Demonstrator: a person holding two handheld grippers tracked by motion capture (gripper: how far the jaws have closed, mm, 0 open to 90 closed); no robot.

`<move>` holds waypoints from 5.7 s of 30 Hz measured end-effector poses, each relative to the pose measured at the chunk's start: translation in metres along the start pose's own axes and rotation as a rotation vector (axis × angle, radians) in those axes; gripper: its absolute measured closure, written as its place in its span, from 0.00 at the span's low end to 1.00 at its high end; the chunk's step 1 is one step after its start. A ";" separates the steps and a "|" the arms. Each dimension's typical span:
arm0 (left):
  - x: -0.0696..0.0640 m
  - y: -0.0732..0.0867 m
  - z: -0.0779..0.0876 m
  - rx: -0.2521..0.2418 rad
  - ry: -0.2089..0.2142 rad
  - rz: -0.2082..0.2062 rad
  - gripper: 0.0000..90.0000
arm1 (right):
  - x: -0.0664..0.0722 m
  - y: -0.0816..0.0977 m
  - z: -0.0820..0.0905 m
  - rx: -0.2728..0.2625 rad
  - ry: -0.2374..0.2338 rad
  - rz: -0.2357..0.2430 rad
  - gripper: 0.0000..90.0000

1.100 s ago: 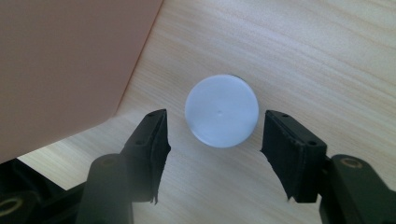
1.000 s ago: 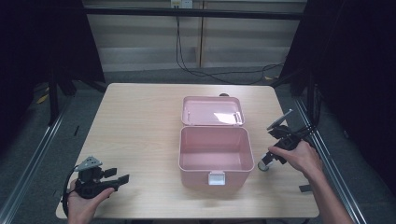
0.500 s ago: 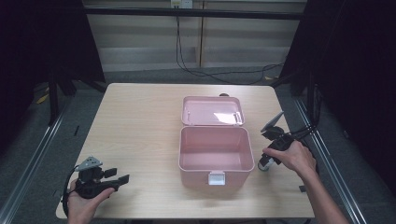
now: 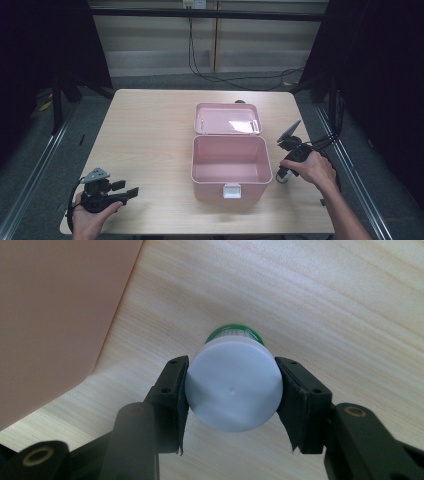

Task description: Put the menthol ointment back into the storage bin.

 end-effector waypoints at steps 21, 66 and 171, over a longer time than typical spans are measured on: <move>0.000 0.000 -0.001 0.005 0.000 0.002 0.40 | 0.007 0.000 0.009 0.070 -0.023 0.075 0.57; 0.000 -0.001 -0.001 0.006 0.013 -0.009 0.33 | 0.037 0.004 0.109 -0.034 0.039 0.238 0.57; -0.002 0.000 0.000 -0.004 0.005 -0.016 0.33 | 0.159 -0.042 0.031 0.107 0.221 0.893 0.57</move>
Point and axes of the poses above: each handheld gripper's, and its own axes: z roughly backward along the jaws, y roughly out of its underside, x roughly to its left, the point moved 2 cm from there along -z, roughly forward along the jaws, and after that the axes turned 11 degrees about x, right-handed, at the moved point
